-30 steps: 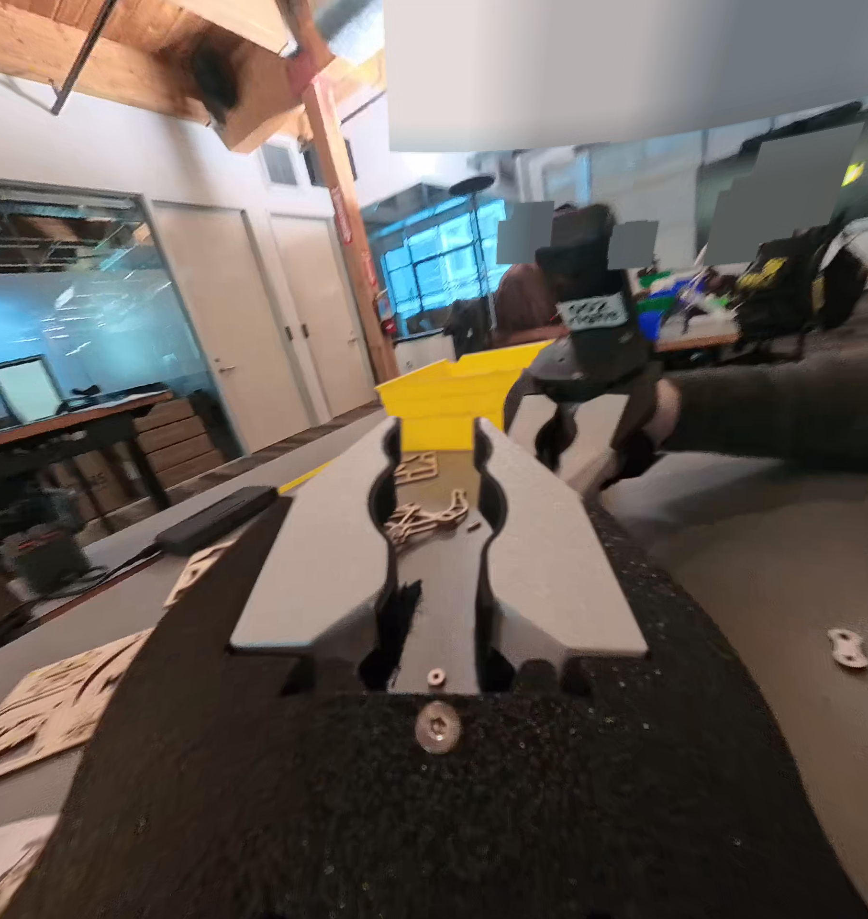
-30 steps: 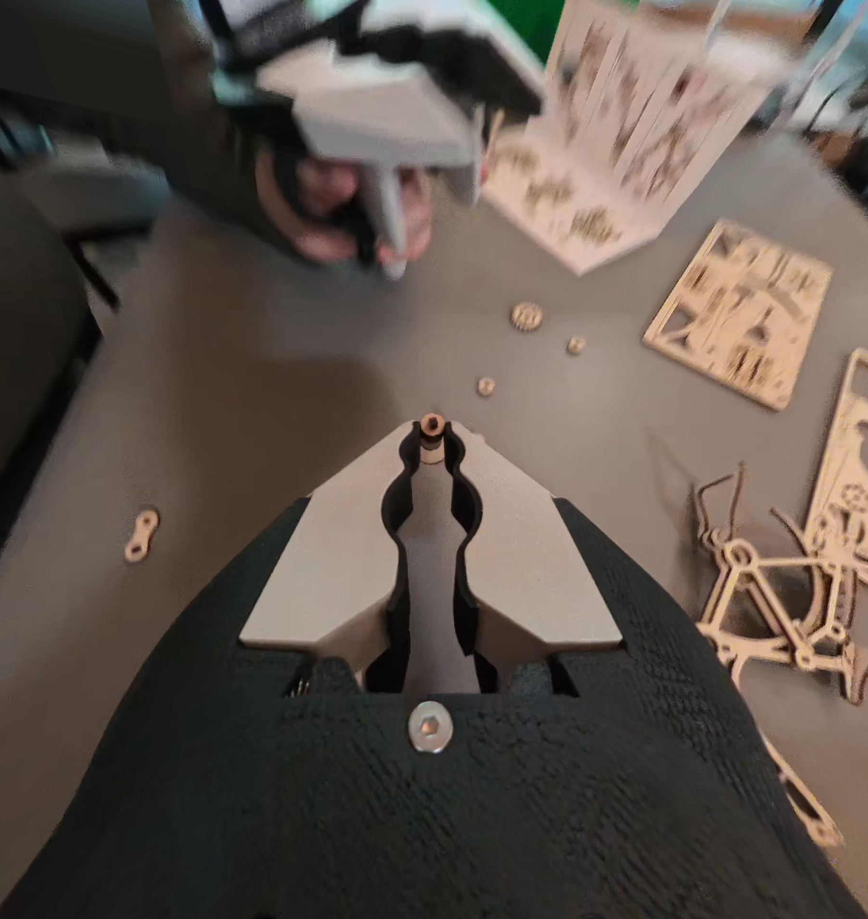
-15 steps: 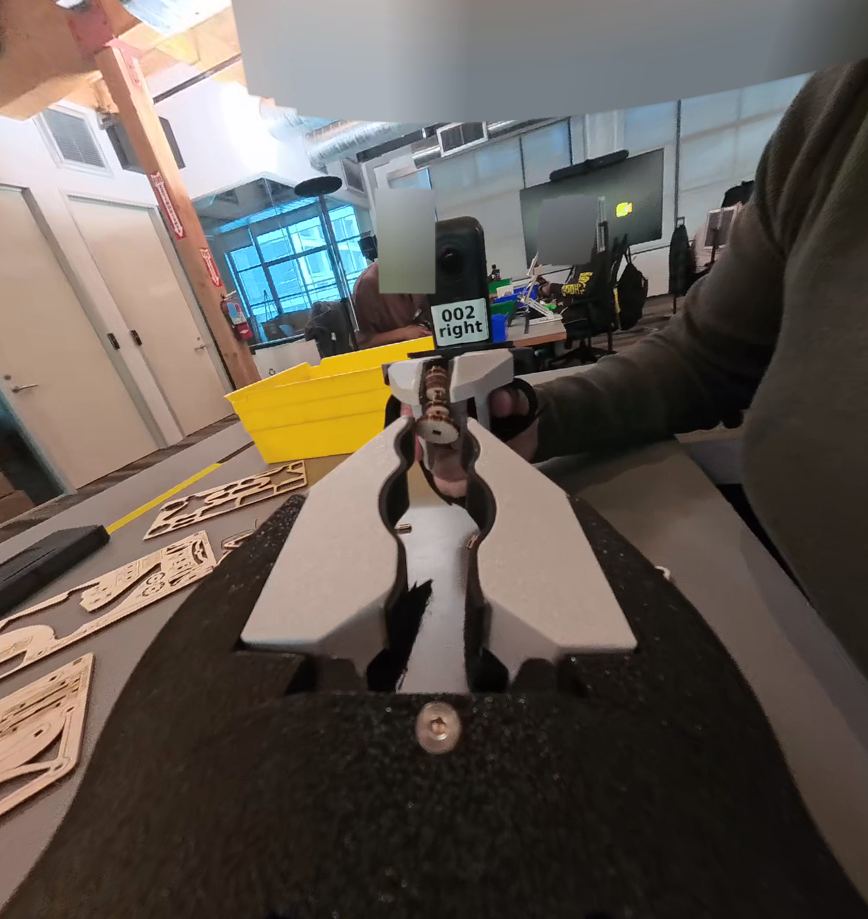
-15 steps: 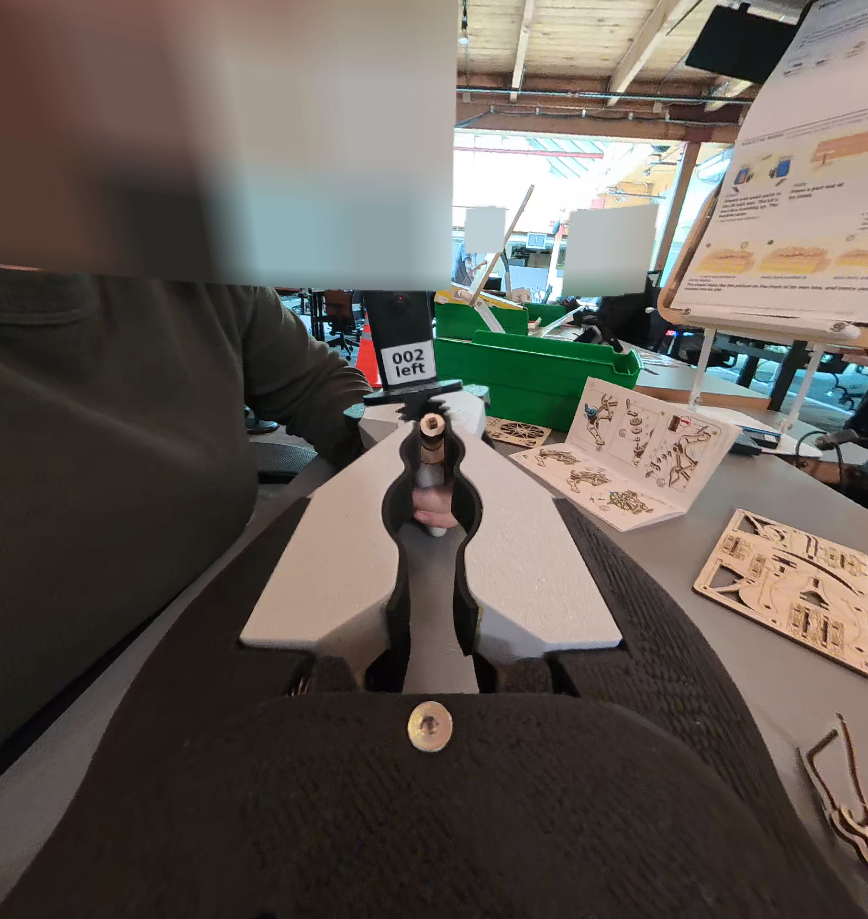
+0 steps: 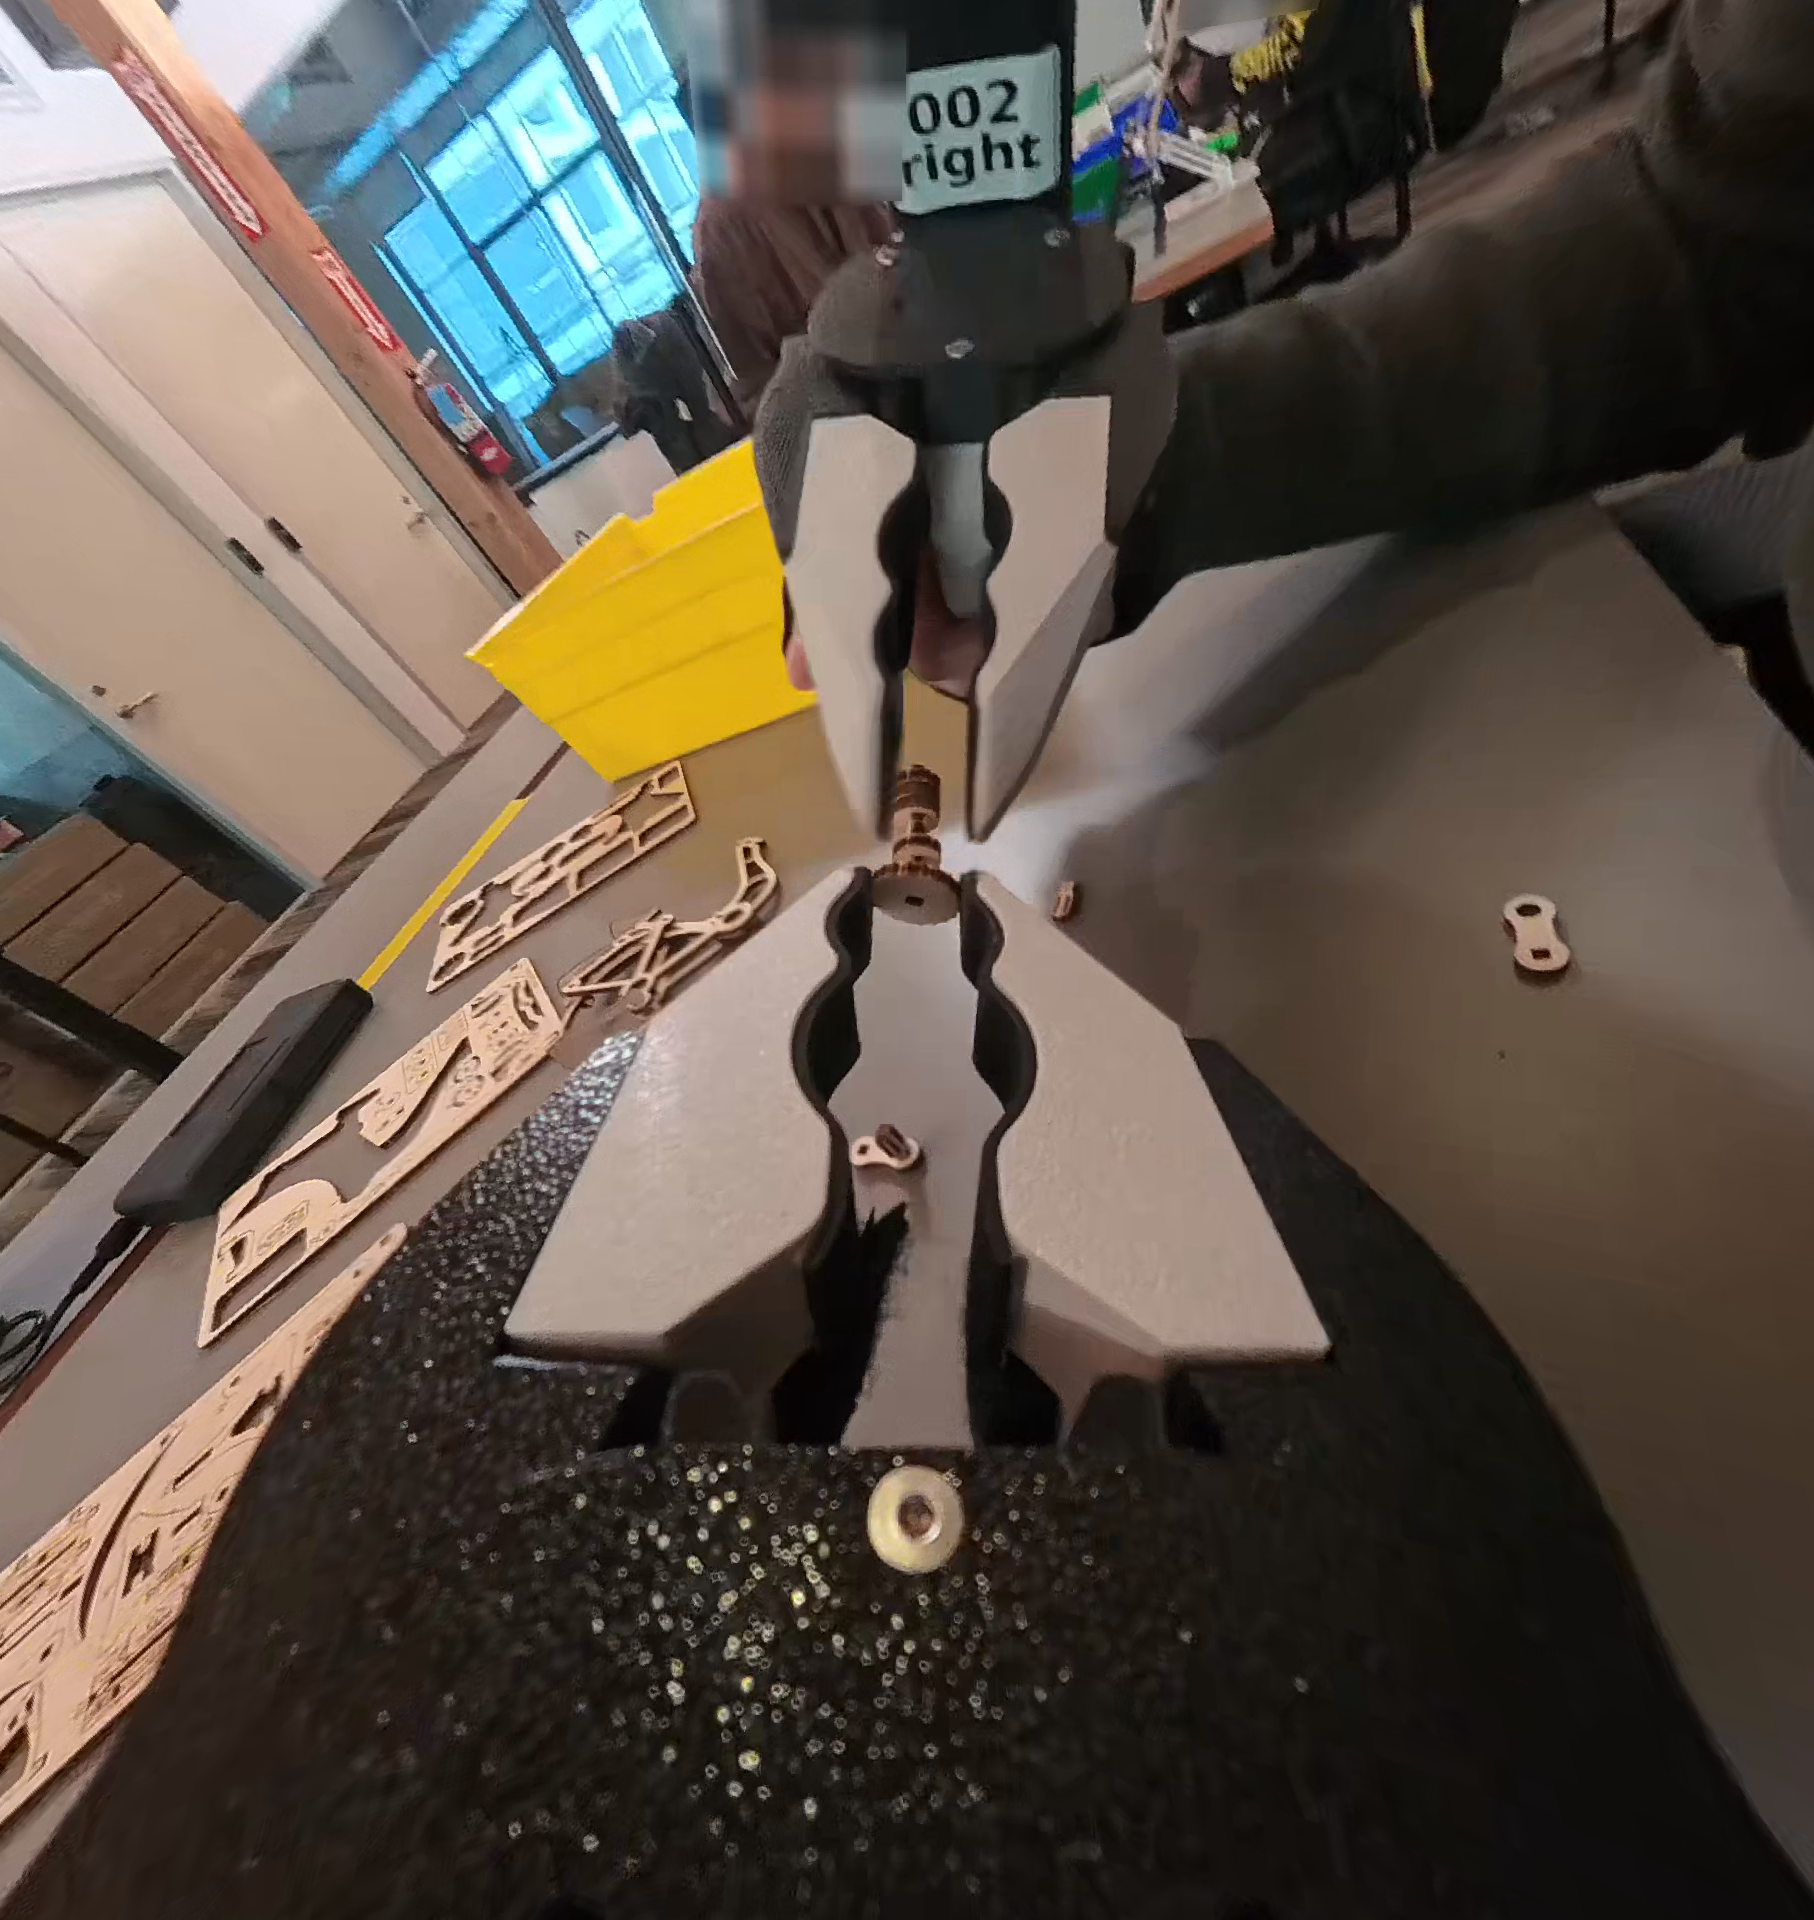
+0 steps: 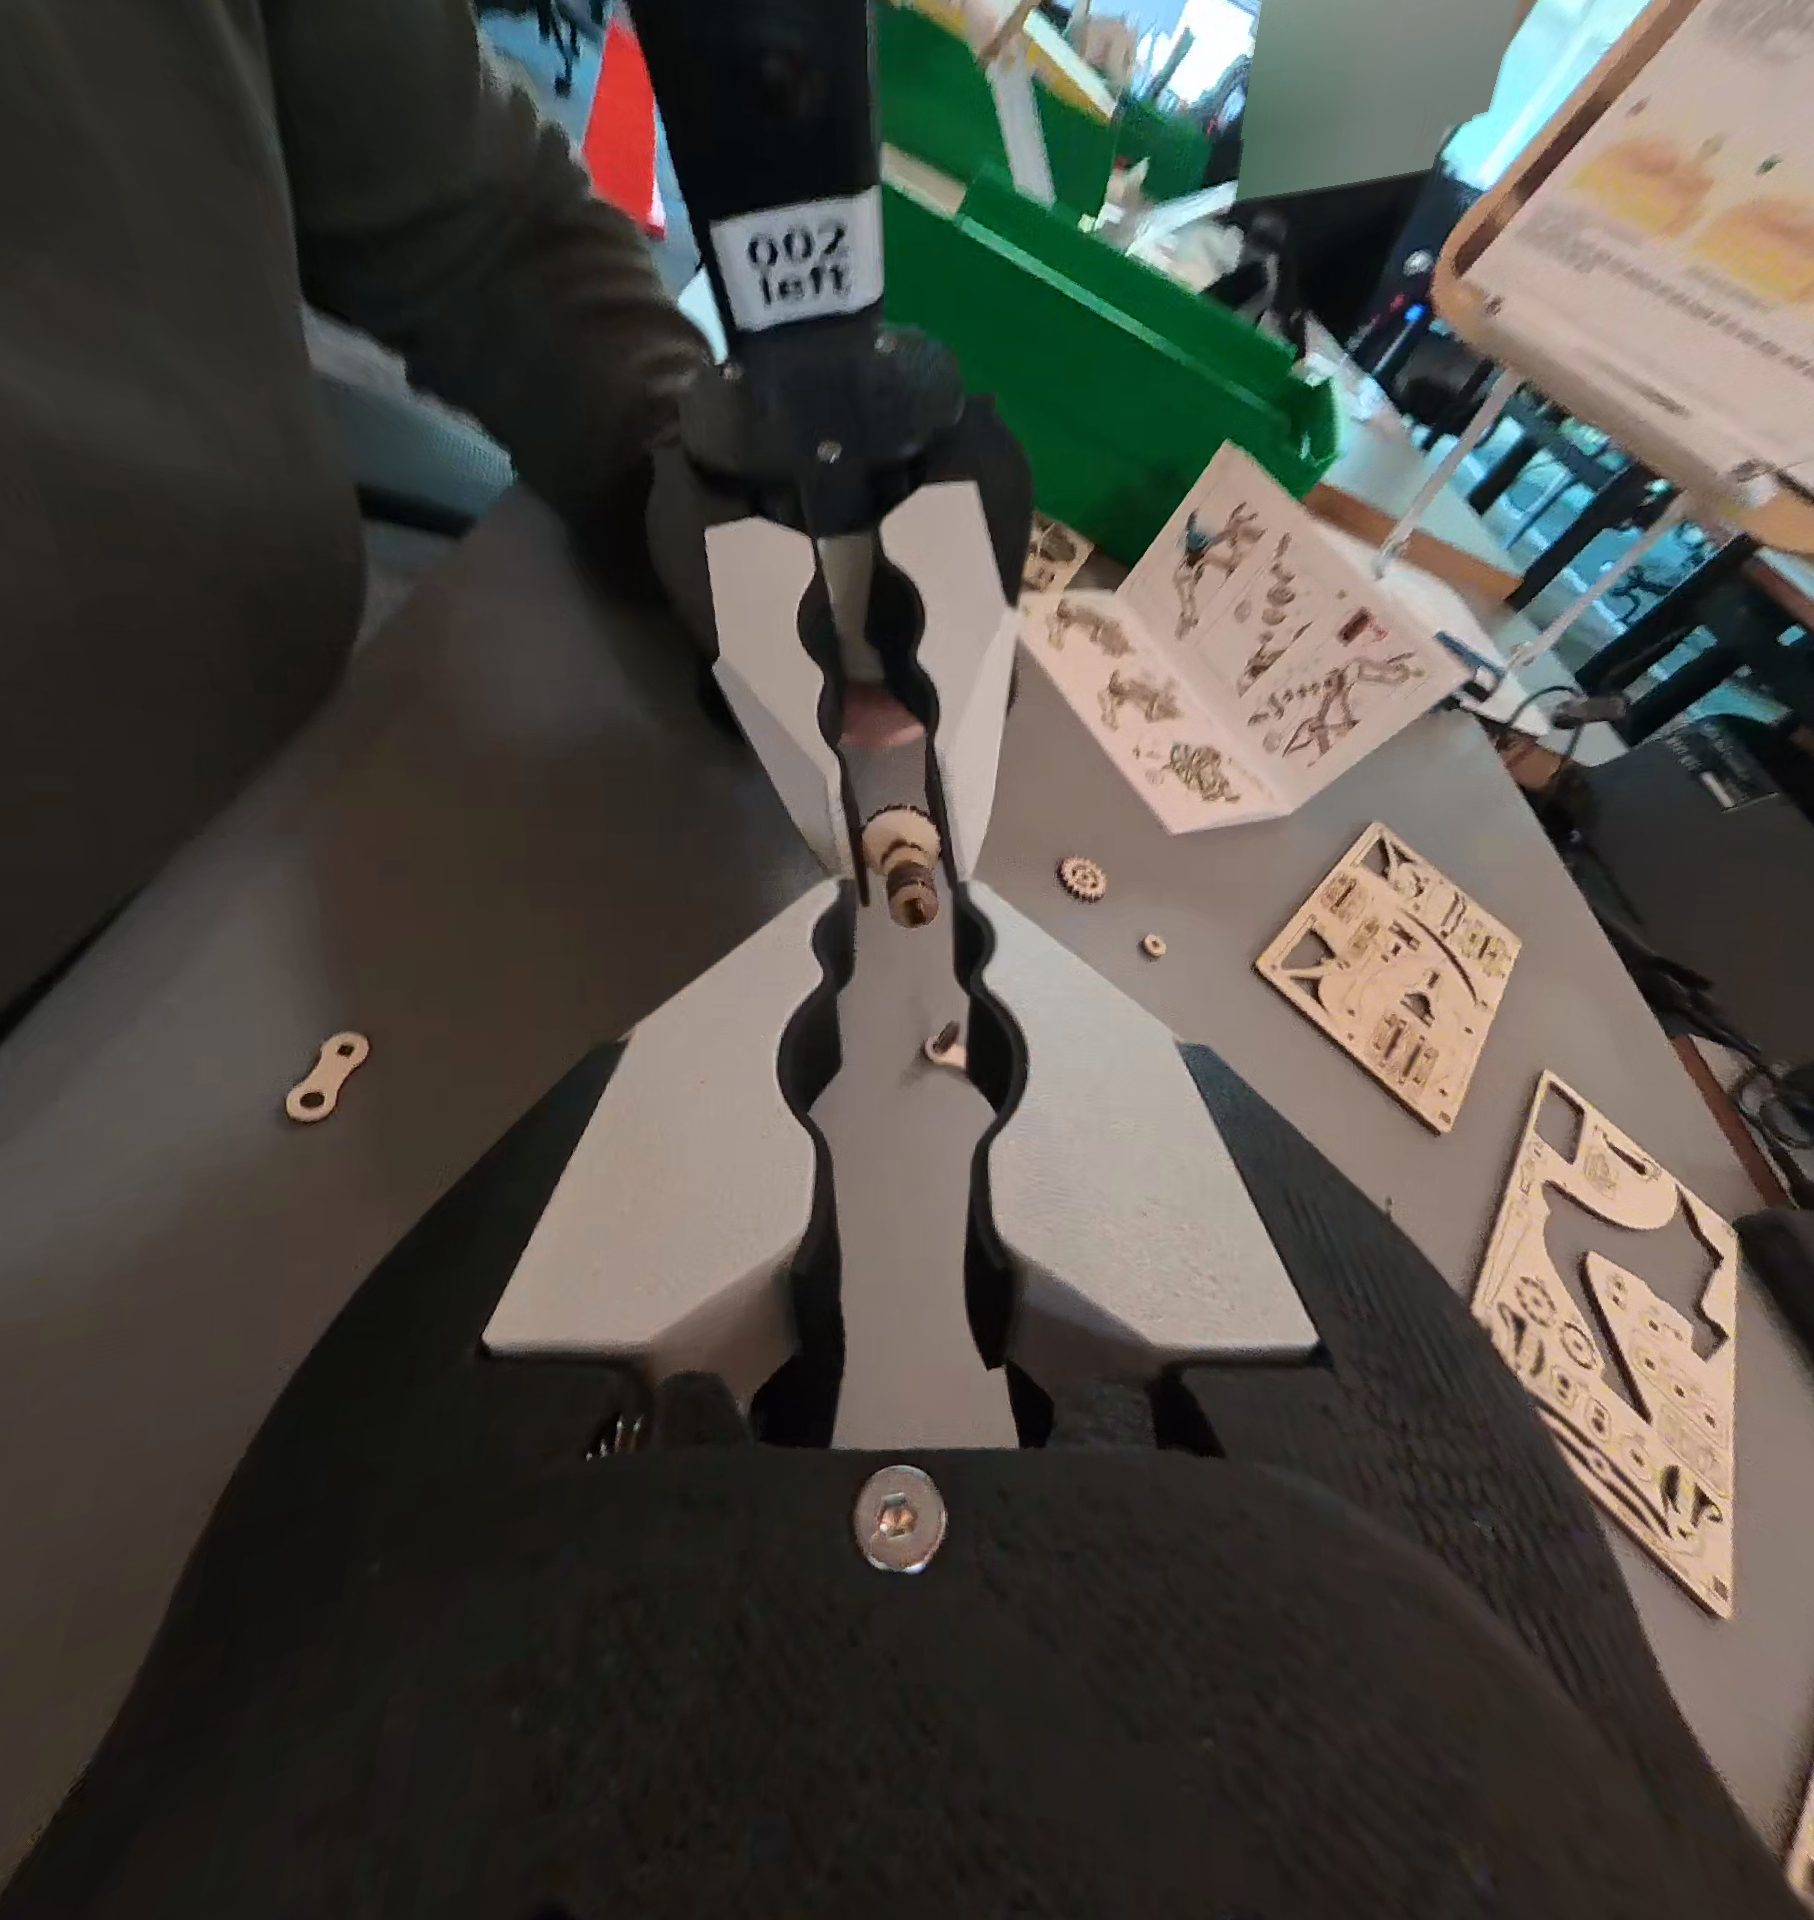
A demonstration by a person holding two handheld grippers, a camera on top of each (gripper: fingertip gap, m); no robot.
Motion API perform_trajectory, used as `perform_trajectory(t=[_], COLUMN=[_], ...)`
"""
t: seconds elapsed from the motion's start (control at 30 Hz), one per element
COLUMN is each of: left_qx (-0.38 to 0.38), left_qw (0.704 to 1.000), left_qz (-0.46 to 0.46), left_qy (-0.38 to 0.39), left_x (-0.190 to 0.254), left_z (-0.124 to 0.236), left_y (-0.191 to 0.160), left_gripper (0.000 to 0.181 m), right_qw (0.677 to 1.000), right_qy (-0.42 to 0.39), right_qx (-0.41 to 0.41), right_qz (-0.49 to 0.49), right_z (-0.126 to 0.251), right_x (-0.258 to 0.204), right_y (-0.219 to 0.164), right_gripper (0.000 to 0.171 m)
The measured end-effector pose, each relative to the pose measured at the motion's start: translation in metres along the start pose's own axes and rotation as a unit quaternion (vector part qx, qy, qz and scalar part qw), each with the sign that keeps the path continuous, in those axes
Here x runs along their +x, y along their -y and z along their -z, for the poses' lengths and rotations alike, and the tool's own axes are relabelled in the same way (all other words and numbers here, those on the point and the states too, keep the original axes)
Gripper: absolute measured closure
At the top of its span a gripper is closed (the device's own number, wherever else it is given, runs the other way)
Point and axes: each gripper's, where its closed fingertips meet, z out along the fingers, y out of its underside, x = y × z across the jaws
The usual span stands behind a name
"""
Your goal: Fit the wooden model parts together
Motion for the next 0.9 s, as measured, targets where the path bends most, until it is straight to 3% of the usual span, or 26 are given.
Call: perform_trajectory(t=[0.07, 0.57, 0.73, 0.9], left_qx=[-0.008, 0.018, -0.007, -0.006], left_qw=[1.000, 0.995, 0.998, 0.996], left_qz=[0.002, 0.091, 0.067, 0.084], left_qy=[-0.011, 0.030, -0.017, -0.023], left_x=[0.004, -0.012, 0.003, 0.001], left_z=[-0.002, 0.003, -0.002, -0.002], left_y=[-0.003, -0.002, -0.008, -0.007], left_gripper=[0.166, 0.167, 0.167, 0.167], right_qw=[1.000, 0.997, 1.000, 0.998], right_qy=[0.003, -0.070, -0.011, -0.012], right_qx=[-0.011, 0.011, 0.015, 0.031], right_qz=[0.007, 0.016, -0.026, -0.049], right_z=[-0.002, -0.007, -0.006, -0.007], right_x=[-0.002, 0.011, -0.002, -0.001], right_y=[-0.004, 0.005, -0.003, -0.003], right_gripper=[0.163, 0.164, 0.164, 0.164])
